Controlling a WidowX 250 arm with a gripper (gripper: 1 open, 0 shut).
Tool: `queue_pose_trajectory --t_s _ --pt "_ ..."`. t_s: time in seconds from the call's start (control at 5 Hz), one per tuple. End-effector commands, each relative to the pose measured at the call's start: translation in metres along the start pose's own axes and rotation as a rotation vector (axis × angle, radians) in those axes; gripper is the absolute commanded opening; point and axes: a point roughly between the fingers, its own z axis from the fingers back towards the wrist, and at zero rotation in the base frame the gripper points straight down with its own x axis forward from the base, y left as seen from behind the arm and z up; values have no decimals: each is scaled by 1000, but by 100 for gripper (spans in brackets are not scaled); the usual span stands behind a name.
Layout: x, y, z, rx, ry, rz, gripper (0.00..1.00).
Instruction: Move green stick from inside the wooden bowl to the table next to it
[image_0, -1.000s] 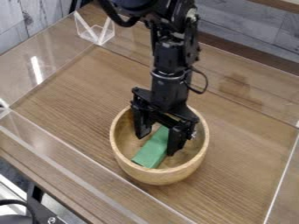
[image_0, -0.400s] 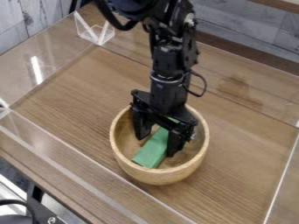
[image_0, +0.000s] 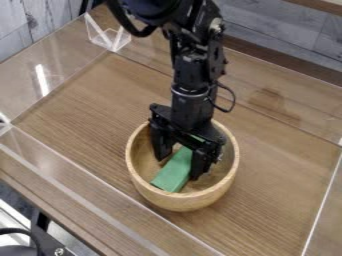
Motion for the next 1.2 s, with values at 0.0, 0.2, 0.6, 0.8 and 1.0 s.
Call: queue_pose_trajectory --t_s 0.0,0.2,0.6,0.8,1.0 --pt "4 -1 9 12 -53 -9 100" --pt "4 -1 7 16 -56 -7 0" --pt "3 -1 15 4 -62 -4 0" --pt "3 -2 22 -6 -70 0 0" --pt "3 -2 34 -19 -88 7 0"
